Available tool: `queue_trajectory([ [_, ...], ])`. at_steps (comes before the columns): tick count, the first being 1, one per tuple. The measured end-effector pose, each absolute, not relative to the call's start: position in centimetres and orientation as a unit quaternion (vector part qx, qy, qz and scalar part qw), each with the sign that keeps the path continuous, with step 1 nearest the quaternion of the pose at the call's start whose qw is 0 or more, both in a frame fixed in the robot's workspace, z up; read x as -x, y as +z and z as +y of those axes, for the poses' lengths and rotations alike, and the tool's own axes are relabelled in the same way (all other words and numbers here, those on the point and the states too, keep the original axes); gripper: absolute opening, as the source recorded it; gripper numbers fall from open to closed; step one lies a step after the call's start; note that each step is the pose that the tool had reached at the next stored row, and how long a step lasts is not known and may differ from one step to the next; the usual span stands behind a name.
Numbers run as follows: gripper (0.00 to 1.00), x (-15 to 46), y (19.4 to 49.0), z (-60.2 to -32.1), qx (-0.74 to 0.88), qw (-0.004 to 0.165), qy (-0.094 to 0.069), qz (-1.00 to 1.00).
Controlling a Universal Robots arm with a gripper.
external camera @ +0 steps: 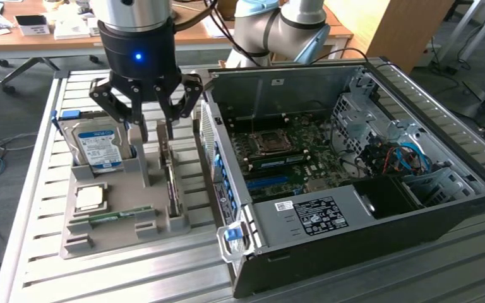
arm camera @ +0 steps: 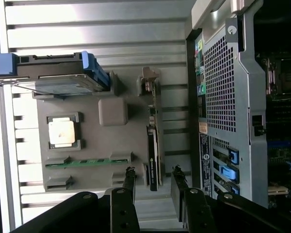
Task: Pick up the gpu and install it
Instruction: 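Pick up the gpu and move the gpu toward the slot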
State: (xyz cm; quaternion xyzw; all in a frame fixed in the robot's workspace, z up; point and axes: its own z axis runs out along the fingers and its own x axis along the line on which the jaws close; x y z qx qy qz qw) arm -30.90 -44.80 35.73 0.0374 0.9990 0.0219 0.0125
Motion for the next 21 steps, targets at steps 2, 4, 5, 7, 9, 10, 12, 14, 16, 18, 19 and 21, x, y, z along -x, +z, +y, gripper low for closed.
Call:
queue_trajectory([
  [2, 0.43, 30.90, 35.63, -44.80, -0.037, 0.013, 0.022, 0.999],
  [4, 0.43, 30.90, 35.53, -44.80, -0.037, 0.012, 0.022, 0.999],
  [5, 0.43, 30.90, 35.49, -44.80, -0.037, 0.013, 0.022, 0.999],
  [7, 0.43, 30.90, 35.47, -44.80, -0.037, 0.012, 0.022, 0.999],
  [9, 0.43, 30.90, 35.47, -44.80, -0.037, 0.012, 0.022, 0.999],
  [10, 0.43, 30.90, 35.46, -44.80, -0.037, 0.012, 0.022, 0.999],
  [12, 0.43, 30.90, 35.46, -44.80, -0.037, 0.012, 0.022, 0.999],
  [14, 0.43, 30.90, 35.42, -44.80, -0.037, 0.013, 0.022, 0.999],
  [16, 0.43, 30.90, 35.29, -44.80, -0.037, 0.013, 0.022, 0.999],
  [18, 0.43, 30.90, 35.14, -44.80, -0.037, 0.013, 0.022, 0.999],
  [19, 0.43, 30.90, 35.06, -44.80, -0.037, 0.013, 0.022, 0.999],
  [21, 0.43, 30.90, 34.91, -44.80, -0.037, 0.013, 0.022, 0.999],
])
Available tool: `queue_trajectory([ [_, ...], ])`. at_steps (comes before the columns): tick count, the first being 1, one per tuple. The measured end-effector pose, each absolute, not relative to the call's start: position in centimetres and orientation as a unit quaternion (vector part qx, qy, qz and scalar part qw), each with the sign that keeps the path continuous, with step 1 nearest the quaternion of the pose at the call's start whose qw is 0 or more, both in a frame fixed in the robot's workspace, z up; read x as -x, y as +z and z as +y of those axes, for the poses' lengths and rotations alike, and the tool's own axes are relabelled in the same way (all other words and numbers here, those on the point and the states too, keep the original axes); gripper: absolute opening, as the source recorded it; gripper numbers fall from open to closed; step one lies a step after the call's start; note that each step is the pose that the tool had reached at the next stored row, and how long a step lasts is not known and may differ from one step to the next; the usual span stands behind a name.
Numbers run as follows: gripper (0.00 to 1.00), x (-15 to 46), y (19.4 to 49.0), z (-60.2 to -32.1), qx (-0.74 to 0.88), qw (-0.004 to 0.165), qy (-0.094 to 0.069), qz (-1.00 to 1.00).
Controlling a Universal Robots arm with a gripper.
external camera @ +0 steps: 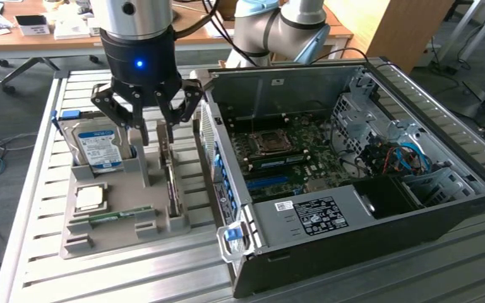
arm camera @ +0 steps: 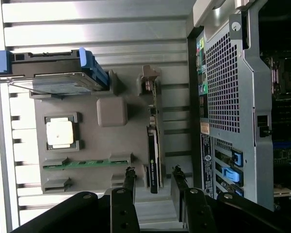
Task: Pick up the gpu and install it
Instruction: 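Pick up the gpu and move the gpu toward the slot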
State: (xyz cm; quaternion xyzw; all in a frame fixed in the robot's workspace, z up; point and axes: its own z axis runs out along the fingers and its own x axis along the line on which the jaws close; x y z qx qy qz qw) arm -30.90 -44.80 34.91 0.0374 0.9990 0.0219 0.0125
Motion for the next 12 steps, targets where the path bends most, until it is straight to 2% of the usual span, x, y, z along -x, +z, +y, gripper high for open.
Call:
queue_trajectory([
  [12, 0.43, 30.90, 34.53, -44.80, -0.037, 0.013, 0.022, 0.999],
])
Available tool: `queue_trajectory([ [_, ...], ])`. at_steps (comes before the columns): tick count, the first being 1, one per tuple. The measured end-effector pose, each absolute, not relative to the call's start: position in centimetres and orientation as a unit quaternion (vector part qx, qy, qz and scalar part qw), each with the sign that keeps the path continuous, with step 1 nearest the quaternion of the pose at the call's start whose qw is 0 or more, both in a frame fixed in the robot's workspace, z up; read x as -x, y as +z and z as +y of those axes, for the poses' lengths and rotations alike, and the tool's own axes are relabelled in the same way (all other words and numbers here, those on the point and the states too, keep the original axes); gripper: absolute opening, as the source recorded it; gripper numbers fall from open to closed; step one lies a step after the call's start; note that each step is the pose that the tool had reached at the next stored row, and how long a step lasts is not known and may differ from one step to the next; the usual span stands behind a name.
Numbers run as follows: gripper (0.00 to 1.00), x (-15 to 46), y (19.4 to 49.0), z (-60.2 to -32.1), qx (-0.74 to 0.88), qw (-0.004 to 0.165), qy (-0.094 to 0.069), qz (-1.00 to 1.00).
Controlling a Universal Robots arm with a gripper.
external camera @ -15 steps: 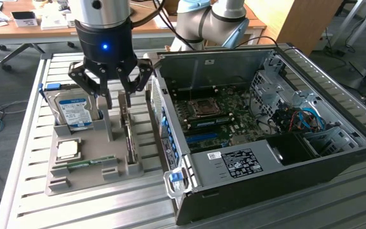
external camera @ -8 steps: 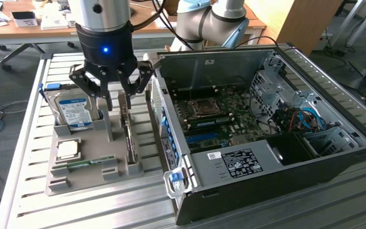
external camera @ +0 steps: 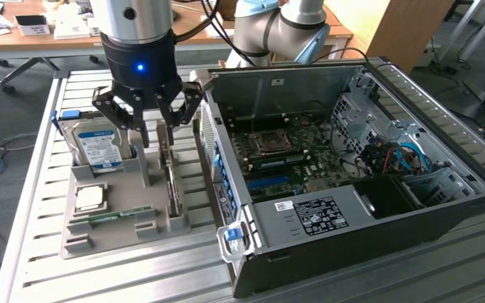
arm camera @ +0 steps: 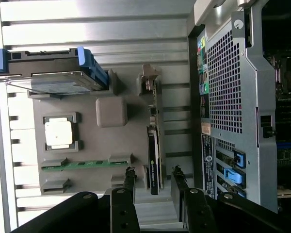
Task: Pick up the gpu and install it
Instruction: 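Pick up the gpu and move the gpu toward the slot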
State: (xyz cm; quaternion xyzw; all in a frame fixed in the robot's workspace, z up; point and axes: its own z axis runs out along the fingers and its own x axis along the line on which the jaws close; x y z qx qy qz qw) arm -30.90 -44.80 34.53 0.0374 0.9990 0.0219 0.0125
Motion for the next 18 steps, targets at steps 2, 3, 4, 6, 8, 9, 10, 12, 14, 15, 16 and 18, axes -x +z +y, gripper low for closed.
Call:
queue_trajectory([
  [2, 0.43, 30.90, 34.52, -44.80, -0.037, 0.013, 0.022, 0.999],
  [3, 0.43, 30.90, 34.50, -44.80, -0.037, 0.013, 0.022, 0.999],
  [4, 0.43, 30.90, 34.45, -44.80, -0.037, 0.013, 0.022, 0.999],
  [6, 0.43, 30.90, 34.39, -44.80, -0.037, 0.012, 0.022, 0.999],
  [8, 0.43, 30.90, 34.33, -44.80, -0.037, 0.012, 0.022, 0.999],
  [9, 0.43, 30.90, 34.33, -44.80, -0.037, 0.012, 0.022, 0.999],
  [10, 0.43, 30.90, 34.32, -44.80, -0.037, 0.013, 0.022, 0.999],
  [12, 0.43, 30.90, 34.31, -44.80, -0.037, 0.013, 0.022, 0.999],
  [14, 0.43, 30.90, 34.28, -44.80, -0.037, 0.013, 0.022, 0.999],
  [15, 0.43, 30.90, 34.25, -44.80, -0.037, 0.013, 0.022, 0.999],
  [16, 0.43, 30.90, 34.24, -44.80, -0.037, 0.013, 0.022, 0.999],
  [18, 0.43, 30.90, 34.23, -44.80, -0.037, 0.012, 0.022, 0.999],
])
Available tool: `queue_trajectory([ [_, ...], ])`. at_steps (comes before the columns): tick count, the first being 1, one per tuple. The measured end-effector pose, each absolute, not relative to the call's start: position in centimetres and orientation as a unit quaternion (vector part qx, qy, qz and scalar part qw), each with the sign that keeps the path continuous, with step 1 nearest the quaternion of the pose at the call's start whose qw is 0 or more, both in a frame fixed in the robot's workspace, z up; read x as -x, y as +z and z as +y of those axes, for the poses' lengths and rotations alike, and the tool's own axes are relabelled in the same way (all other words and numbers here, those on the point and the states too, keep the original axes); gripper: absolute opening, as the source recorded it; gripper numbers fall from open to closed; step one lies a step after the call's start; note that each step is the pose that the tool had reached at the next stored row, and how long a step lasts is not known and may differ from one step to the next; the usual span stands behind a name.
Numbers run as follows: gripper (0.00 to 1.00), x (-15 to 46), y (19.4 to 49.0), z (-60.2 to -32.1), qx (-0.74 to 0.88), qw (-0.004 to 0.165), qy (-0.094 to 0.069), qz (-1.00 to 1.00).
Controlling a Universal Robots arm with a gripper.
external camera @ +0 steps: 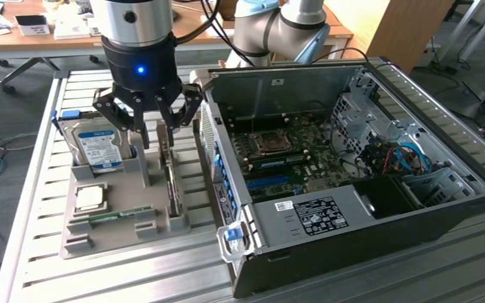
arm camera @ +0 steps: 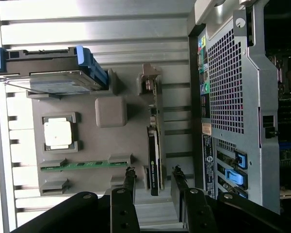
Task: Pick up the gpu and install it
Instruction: 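Pick up the gpu and move the gpu toward the slot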
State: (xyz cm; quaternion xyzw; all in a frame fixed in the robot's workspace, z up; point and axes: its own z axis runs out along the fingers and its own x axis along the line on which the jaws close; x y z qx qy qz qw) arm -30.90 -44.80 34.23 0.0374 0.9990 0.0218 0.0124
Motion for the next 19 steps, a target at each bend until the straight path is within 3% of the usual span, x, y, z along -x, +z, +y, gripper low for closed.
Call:
queue_trajectory([
  [19, 0.43, 30.90, 34.03, -44.80, -0.037, 0.013, 0.022, 0.999],
])
